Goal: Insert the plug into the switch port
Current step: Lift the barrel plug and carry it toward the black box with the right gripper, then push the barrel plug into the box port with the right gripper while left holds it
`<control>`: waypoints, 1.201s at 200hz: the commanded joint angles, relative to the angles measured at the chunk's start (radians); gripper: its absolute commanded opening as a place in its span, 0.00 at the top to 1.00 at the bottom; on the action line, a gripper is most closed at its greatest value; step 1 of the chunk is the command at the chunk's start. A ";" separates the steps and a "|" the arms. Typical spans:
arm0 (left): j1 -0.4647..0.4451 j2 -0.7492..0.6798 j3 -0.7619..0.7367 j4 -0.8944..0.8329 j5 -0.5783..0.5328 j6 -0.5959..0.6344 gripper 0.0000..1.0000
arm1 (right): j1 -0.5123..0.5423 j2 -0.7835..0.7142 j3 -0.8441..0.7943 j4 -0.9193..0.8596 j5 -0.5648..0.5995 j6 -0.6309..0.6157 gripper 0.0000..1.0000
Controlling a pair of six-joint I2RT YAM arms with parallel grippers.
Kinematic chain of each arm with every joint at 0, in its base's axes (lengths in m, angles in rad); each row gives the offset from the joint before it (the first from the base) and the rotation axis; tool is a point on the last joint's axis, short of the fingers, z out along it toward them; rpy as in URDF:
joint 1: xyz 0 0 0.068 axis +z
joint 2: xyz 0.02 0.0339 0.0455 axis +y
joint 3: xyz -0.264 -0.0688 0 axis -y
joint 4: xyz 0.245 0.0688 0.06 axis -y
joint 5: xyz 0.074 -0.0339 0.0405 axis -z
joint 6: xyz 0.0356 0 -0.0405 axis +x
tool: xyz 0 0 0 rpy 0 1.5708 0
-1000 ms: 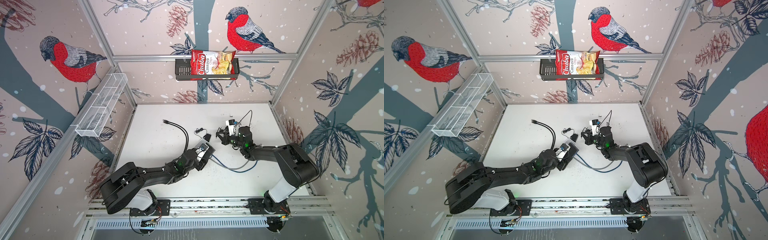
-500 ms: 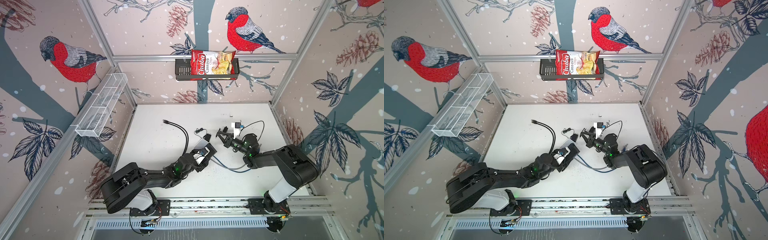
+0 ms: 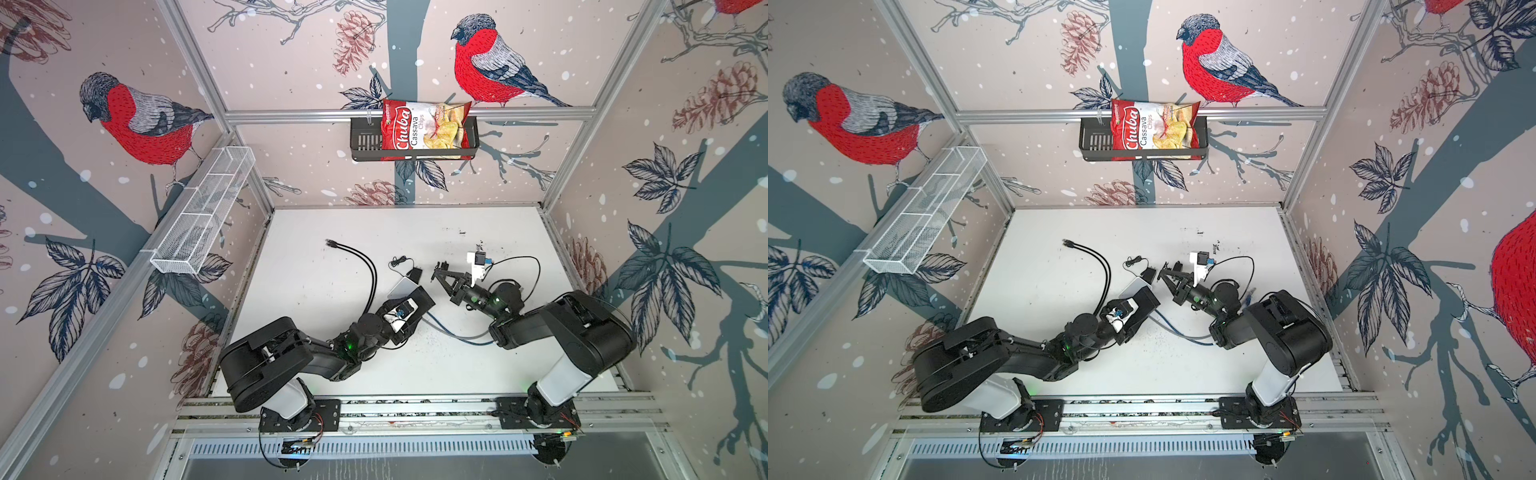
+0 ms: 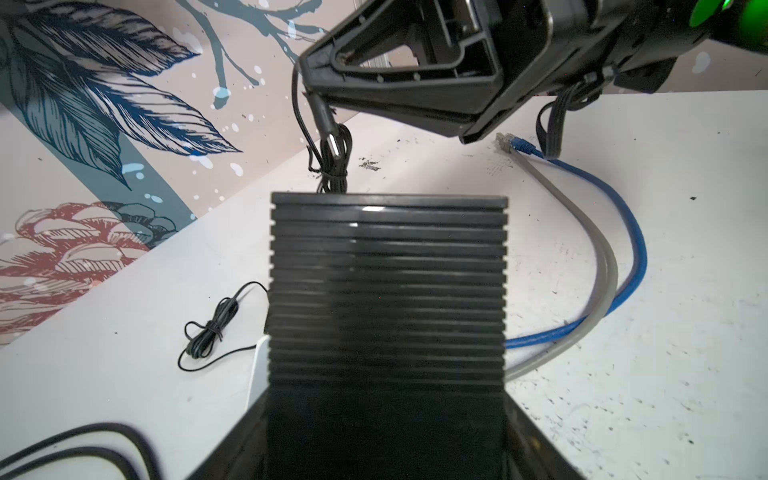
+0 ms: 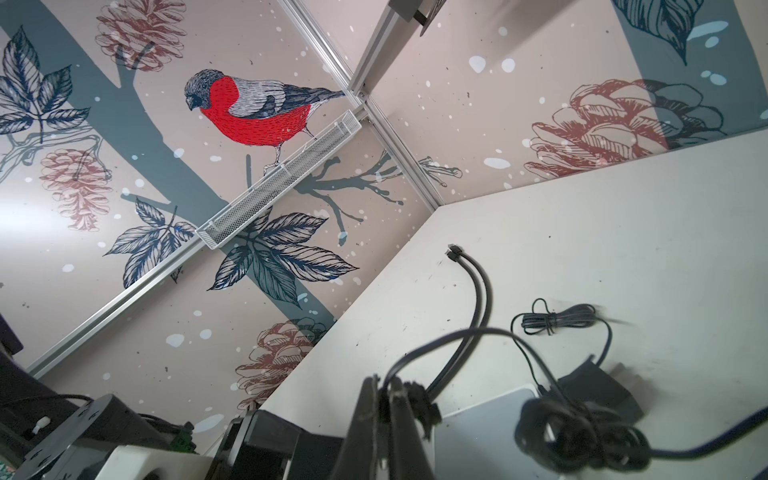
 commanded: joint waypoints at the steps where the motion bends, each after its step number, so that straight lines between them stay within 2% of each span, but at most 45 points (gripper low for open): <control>1: 0.000 0.003 -0.005 0.164 -0.007 0.013 0.55 | 0.010 0.021 -0.014 0.171 -0.013 0.020 0.93; 25: 0.000 0.022 -0.009 0.198 -0.011 0.013 0.56 | 0.013 0.062 -0.040 0.298 -0.014 0.052 0.94; 81: -0.002 0.049 -0.015 0.239 -0.030 0.006 0.57 | 0.002 0.017 -0.052 0.294 -0.008 0.036 0.94; 168: -0.002 0.052 -0.034 0.266 -0.048 -0.006 0.59 | 0.014 -0.143 -0.040 0.179 -0.027 -0.010 0.94; 240: -0.002 0.049 -0.038 0.284 -0.051 -0.021 0.60 | 0.079 -0.153 -0.043 0.109 -0.004 -0.069 0.94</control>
